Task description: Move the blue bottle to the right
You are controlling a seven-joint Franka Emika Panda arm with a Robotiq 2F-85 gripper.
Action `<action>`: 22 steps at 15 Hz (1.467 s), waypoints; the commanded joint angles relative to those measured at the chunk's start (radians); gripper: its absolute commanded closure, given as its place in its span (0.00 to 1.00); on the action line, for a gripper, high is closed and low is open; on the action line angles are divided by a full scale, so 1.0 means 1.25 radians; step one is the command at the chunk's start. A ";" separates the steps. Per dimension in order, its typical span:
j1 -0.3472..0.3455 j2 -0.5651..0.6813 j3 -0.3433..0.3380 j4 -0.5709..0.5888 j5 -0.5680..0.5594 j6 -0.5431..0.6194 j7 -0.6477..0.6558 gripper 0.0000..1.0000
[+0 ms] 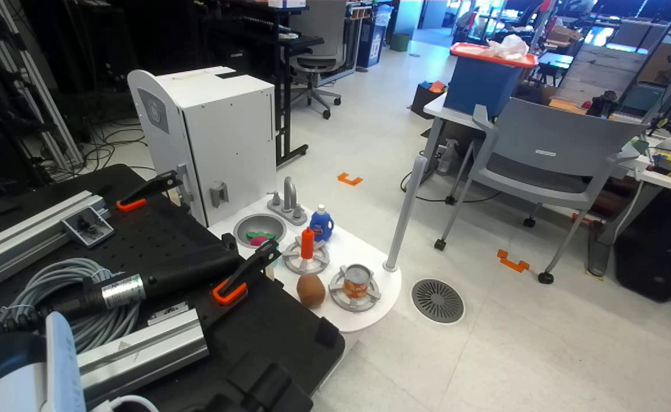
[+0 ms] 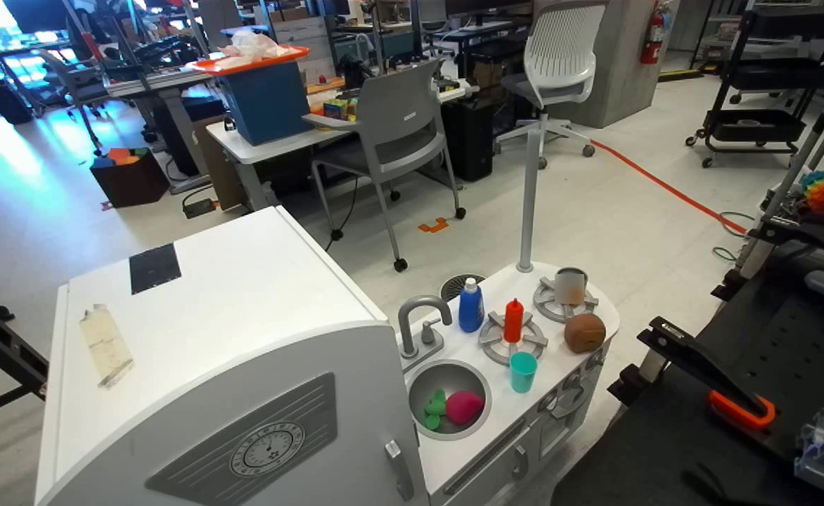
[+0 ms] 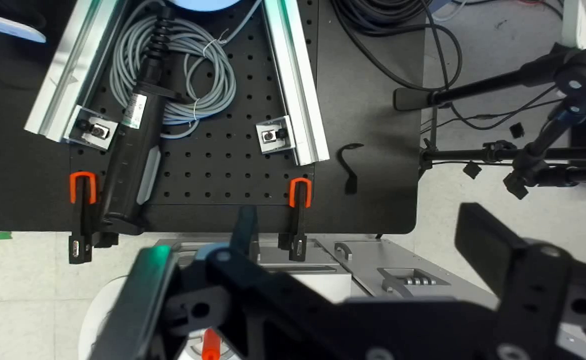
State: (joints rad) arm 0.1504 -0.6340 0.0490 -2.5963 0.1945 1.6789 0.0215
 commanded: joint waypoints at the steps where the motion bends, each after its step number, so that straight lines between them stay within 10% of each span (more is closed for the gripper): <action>1: -0.016 0.029 0.016 0.013 0.014 0.008 0.012 0.00; 13: -0.050 0.590 0.023 0.285 -0.018 0.423 0.143 0.00; 22: -0.053 1.061 -0.003 0.679 0.014 0.490 0.244 0.00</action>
State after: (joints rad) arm 0.0901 0.5054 0.0380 -1.9378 0.1660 2.3020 0.3097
